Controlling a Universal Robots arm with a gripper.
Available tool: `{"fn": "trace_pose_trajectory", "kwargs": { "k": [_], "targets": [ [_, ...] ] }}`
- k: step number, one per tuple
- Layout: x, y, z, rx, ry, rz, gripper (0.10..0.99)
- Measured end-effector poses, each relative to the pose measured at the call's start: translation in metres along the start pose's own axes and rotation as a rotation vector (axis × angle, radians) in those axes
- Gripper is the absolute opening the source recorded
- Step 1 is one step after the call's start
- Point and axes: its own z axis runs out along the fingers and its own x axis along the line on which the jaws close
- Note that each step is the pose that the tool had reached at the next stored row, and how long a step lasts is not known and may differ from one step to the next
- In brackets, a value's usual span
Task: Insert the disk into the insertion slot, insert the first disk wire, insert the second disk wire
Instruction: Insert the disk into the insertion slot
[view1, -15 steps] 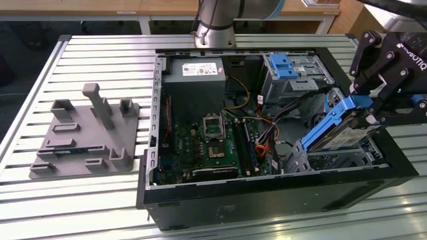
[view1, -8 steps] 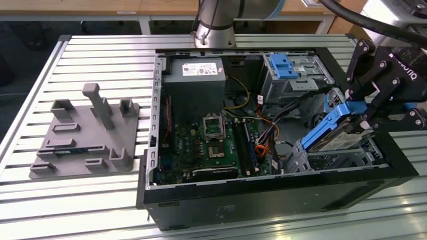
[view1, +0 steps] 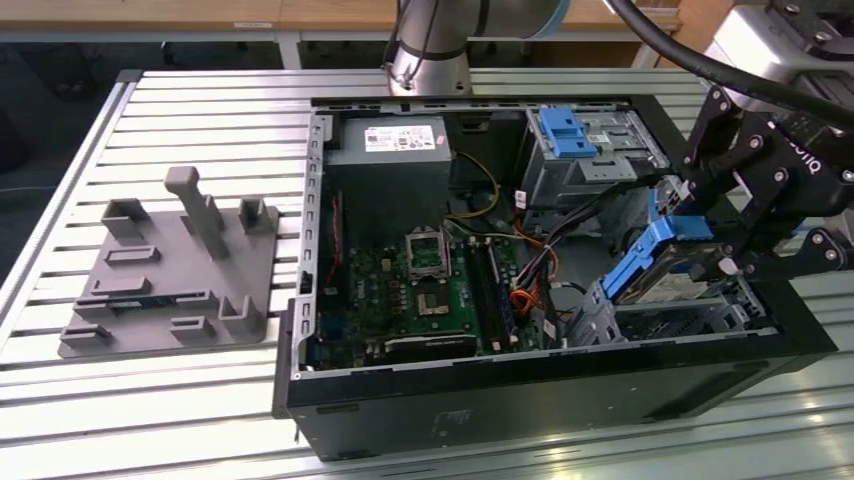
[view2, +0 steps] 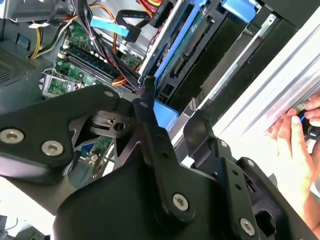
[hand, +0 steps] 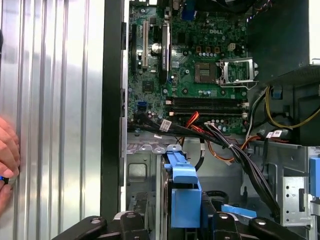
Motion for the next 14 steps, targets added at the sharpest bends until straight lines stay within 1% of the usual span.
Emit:
{"fn": "trace_pose_trajectory", "kwargs": {
  "k": [6,7,8,10,11,14],
  "targets": [
    [0.0001,0.0,0.0004,0.0,-0.0001,0.0,0.498],
    [0.0001,0.0,0.0004,0.0,0.0,0.0,0.51],
    [0.0001,0.0,0.0004,0.0,0.0,0.0,0.569],
    [0.0001,0.0,0.0005,0.0,-0.0001,0.0,0.569],
    [0.0,0.0,0.0005,0.0,-0.0003,0.0,0.635],
    [0.0,0.0,0.0005,0.0,-0.0002,0.0,0.635]
  ]
}}
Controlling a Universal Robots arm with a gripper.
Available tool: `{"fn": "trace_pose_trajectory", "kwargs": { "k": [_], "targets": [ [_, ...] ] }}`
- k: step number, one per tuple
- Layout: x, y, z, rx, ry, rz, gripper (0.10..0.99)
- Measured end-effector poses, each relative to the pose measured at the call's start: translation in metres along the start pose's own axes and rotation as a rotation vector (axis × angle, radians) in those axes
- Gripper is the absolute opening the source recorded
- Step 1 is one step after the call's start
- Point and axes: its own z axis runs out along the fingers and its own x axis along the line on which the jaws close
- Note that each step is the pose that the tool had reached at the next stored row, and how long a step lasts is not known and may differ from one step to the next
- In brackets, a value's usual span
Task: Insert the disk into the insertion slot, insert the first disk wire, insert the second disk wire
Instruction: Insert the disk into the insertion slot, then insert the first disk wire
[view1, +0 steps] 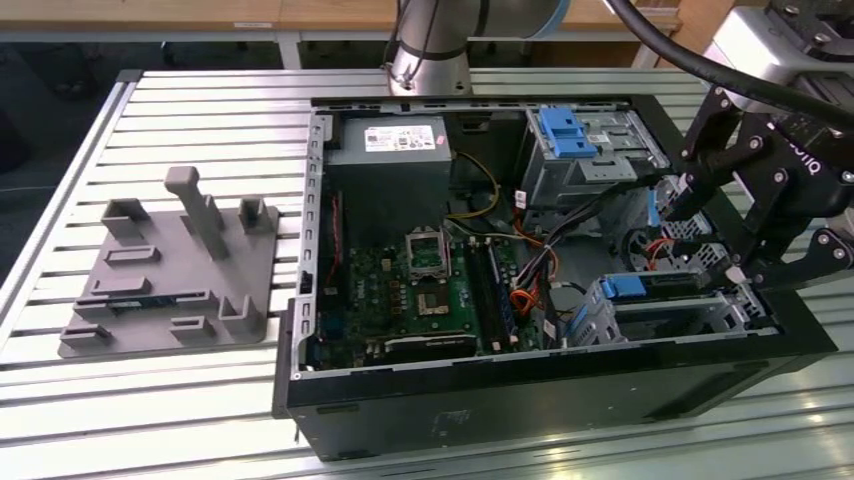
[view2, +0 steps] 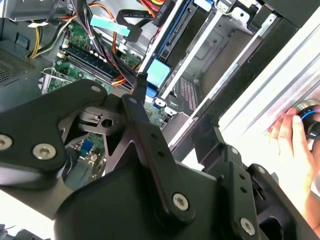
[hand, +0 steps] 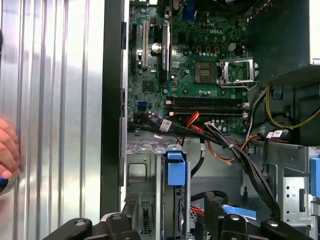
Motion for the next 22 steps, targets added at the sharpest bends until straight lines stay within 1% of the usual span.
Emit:
{"fn": "trace_pose_trajectory", "kwargs": {
  "k": [13,14,15,16,17,18,19,21,22],
  "targets": [
    [-0.0003,0.0,0.0003,0.0,0.0001,0.0,0.635],
    [-0.0003,0.0,0.0003,0.0,0.0005,0.0,0.635],
    [-0.0004,0.0,0.0003,0.0,0.0027,0.0,0.635],
    [-0.0004,0.0,0.0002,0.0,0.0081,0.0,0.635],
    [-0.0003,-0.0001,0.0002,0.0,0.0164,0.001,0.635],
    [-0.0003,-0.0001,0.0003,0.0,0.0272,0.001,0.635],
    [-0.0009,-0.0002,0.0003,0.0,0.0424,0.002,0.635],
    [-0.0039,-0.0006,0.0006,0.0,0.0694,0.003,0.635],
    [-0.0065,-0.001,0.0009,0.0,0.0772,0.003,0.635]
  ]
}}
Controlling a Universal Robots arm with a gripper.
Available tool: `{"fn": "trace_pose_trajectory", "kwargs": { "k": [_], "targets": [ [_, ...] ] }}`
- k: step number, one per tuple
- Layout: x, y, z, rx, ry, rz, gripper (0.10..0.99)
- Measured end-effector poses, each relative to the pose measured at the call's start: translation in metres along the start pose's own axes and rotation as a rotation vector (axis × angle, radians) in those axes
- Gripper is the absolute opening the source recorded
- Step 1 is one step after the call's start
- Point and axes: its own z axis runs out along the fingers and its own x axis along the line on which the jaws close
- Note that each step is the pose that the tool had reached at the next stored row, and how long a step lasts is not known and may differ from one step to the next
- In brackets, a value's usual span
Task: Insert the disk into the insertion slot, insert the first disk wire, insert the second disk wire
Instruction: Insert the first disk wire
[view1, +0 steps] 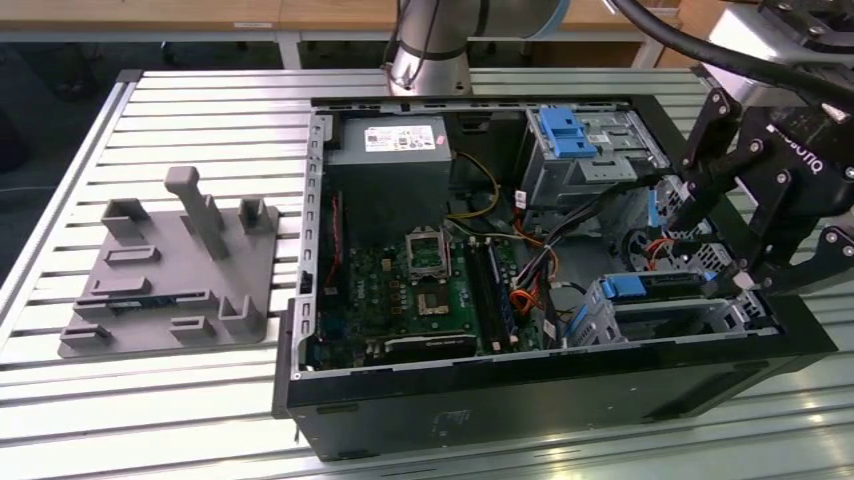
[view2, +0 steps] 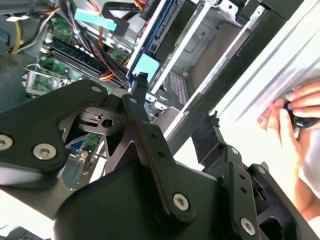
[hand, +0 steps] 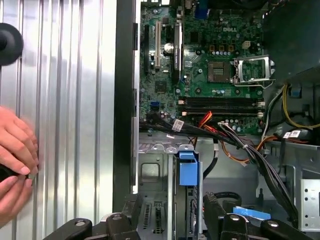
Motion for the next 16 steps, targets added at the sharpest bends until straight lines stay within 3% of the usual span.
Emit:
{"fn": "trace_pose_trajectory", "kwargs": {
  "k": [4,12,16],
  "targets": [
    [-0.0102,-0.0037,0.0005,0.0,0.0164,0.001,0.635],
    [-0.0218,-0.0176,0.0021,-0.002,0.058,0.002,0.635],
    [-0.0314,-0.0247,0.0032,-0.002,0.0704,0.003,0.635]
  ]
}}
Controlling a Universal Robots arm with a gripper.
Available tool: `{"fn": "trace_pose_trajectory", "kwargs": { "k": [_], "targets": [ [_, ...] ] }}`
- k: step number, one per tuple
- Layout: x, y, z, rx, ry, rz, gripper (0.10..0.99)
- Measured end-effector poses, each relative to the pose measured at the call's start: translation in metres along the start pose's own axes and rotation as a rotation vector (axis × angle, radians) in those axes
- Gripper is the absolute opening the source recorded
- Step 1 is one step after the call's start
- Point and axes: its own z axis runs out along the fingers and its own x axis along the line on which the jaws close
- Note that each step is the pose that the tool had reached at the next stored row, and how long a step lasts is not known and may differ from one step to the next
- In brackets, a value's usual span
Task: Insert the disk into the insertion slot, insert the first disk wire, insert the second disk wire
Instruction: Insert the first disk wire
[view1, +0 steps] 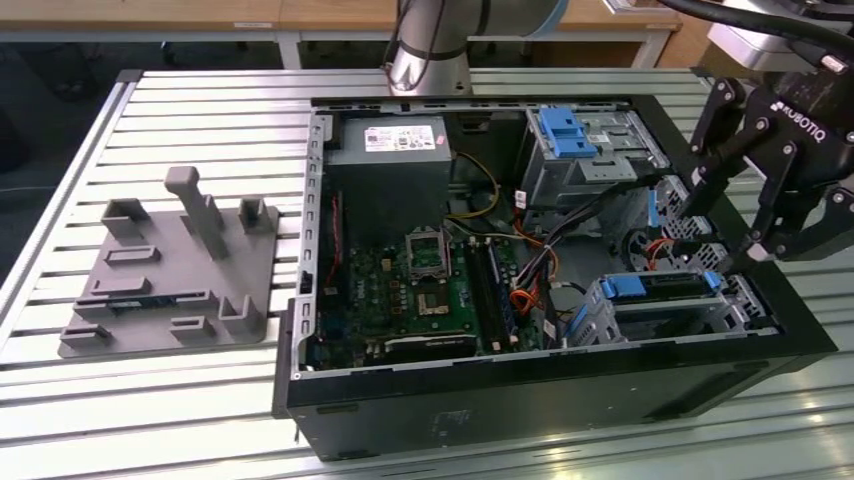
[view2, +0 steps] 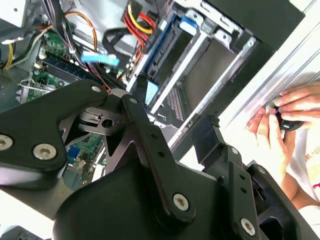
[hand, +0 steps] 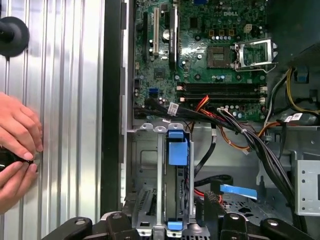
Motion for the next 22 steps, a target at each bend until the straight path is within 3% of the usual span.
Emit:
{"fn": "trace_pose_trajectory", "kwargs": {
  "k": [4,7,11,22],
  "targets": [
    [-0.0132,-0.0059,0.0004,0.0,0.0077,0.0,0.62],
    [-0.023,-0.0106,0.0011,0.0,0.0134,0.001,0.486],
    [-0.0349,-0.0172,0.0026,0.0,0.0177,0.001,0.486],
    [-0.0373,-0.0239,0.0181,0.0,0.0175,0.01,0.486]
  ]
}}
